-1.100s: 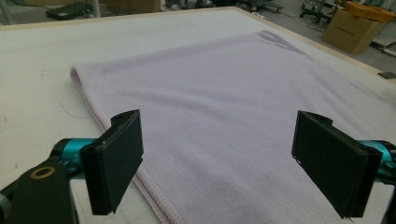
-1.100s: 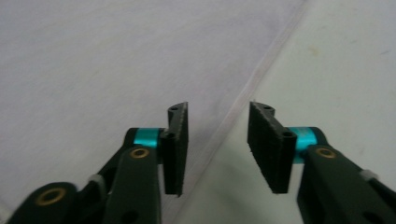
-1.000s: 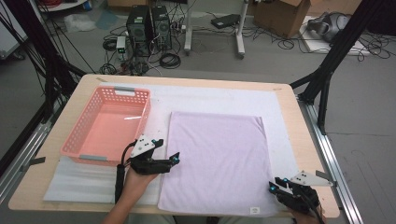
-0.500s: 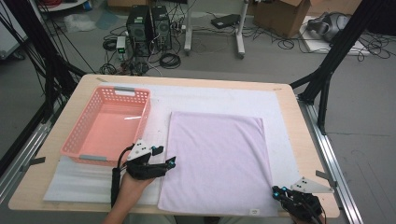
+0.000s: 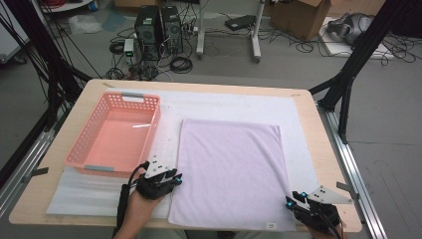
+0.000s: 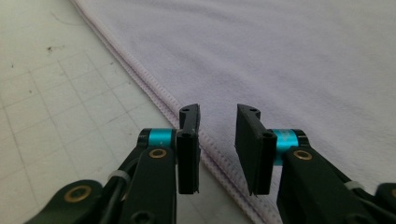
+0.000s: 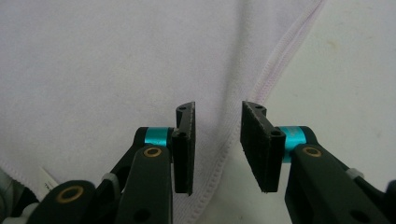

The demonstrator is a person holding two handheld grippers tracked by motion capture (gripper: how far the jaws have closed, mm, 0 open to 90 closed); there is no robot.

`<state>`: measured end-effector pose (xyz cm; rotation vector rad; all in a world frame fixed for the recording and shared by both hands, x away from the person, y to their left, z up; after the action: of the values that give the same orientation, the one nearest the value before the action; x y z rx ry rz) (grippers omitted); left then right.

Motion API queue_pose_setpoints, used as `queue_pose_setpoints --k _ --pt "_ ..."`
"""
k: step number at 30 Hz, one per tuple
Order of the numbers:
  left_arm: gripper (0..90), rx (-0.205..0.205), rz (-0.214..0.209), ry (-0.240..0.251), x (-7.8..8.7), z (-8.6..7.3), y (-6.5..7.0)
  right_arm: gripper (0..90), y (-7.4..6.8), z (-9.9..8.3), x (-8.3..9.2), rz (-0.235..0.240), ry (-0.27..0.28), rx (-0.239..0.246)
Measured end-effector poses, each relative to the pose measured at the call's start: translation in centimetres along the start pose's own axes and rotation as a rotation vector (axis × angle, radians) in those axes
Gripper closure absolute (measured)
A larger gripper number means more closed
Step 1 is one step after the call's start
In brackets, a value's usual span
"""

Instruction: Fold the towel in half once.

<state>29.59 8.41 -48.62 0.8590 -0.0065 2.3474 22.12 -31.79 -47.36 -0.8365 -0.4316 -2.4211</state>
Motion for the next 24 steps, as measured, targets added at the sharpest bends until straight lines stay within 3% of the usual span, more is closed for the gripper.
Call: queue_pose_setpoints --k 2,4,8,11,13,17,18,19,21,24 --pt "72.9 -0.007 0.016 -0.001 0.0 0.0 0.0 65.1 0.0 0.1 -0.1 0.002 0.002 -0.005" --pt "85.3 -0.035 0.062 0.005 0.1 -0.1 0.1 65.3 -0.1 0.2 -0.2 0.008 0.006 -0.007" --pt "87.2 -0.019 0.125 0.017 0.8 -0.1 -0.2 65.4 -0.1 0.3 -0.2 0.006 0.010 -0.004" --pt "87.1 0.018 0.104 0.019 1.3 -0.3 -0.6 65.3 0.1 0.4 -0.2 0.001 0.022 -0.008" --pt "85.3 0.010 0.097 0.025 1.4 -0.4 -0.6 64.3 0.3 0.5 -0.2 -0.002 0.030 -0.018" --pt "57.5 0.016 0.058 0.060 1.4 -0.2 -0.4 62.0 0.5 0.8 -0.3 -0.012 0.057 -0.046" --pt "57.5 0.023 0.038 0.079 1.4 -0.1 -0.3 62.0 0.5 1.0 -0.4 -0.010 0.064 -0.058" --pt "47.8 0.040 0.008 0.105 1.4 0.2 -0.1 62.3 0.4 1.6 -0.9 -0.008 0.084 -0.056" --pt "40.9 0.053 -0.030 0.134 1.5 0.5 0.2 62.8 0.1 1.6 -1.6 -0.008 0.058 -0.030" --pt "32.2 0.089 -0.067 0.192 1.8 1.0 0.3 65.8 0.0 0.6 -2.6 -0.033 -0.040 0.033"
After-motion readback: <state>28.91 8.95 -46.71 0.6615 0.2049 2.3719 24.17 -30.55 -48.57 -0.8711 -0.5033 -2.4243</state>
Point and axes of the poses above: each handheld gripper's, and its own axes: x roughly backward along the jaws, z roughly out of its top, y roughly to its right, the point moved 6 cm from there along -x, roughly forward along the jaws, and after that the axes turned 9 degrees about x, right-handed, at the moved point
